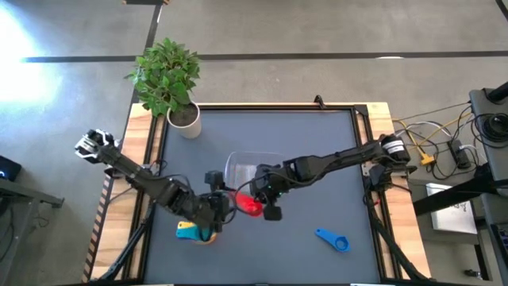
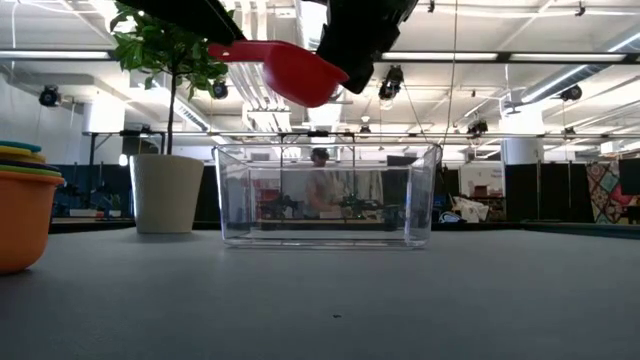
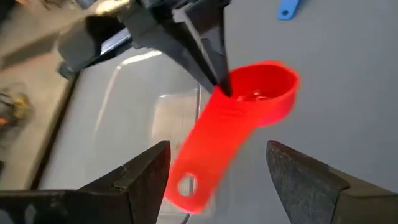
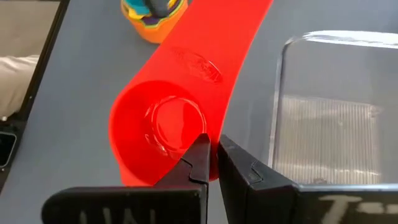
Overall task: Nest measuring cups in basket
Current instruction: Stack the red measuring cup on top of the light blue measuring cup
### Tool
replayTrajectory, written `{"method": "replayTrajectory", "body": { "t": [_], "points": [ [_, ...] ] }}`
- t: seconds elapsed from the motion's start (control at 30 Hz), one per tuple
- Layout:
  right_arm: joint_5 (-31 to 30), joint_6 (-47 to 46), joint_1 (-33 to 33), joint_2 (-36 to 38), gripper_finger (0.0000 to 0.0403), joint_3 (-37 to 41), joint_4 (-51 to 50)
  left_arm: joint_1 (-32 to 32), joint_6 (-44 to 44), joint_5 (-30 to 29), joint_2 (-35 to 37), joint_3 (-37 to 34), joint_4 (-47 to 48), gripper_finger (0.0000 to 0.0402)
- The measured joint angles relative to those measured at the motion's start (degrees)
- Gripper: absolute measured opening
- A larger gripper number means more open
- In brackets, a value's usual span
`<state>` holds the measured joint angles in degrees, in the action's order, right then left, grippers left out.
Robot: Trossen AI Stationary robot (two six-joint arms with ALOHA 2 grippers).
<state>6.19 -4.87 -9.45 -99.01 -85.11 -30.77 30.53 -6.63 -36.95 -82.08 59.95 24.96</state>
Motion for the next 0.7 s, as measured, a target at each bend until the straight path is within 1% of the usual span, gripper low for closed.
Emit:
{"method": "replayTrajectory", "body": {
  "t": [0.13, 0.33, 0.4, 0.7],
  "points": [
    [0.0, 0.4, -1.1, -0.5, 0.0009, 0.1, -0.1, -2.8, 0.1, 5.7, -0.6, 1.3, 0.0, 0.0247],
    [-0.2, 0.5, -1.6, -0.5, 0.0009, 0.1, -0.2, -7.0, -1.3, 21.2, -0.6, 3.1, -0.3, 0.0247],
    [-0.2, 0.6, -1.6, -0.5, 0.0009, 0.1, -0.2, -7.9, -1.8, 24.6, -0.6, 3.2, -0.7, 0.0247],
    [-0.2, 1.1, -1.6, -0.5, 0.0009, 0.1, -0.2, -9.3, -1.6, 27.5, -0.6, 3.0, -0.4, 0.0244]
  ]
}}
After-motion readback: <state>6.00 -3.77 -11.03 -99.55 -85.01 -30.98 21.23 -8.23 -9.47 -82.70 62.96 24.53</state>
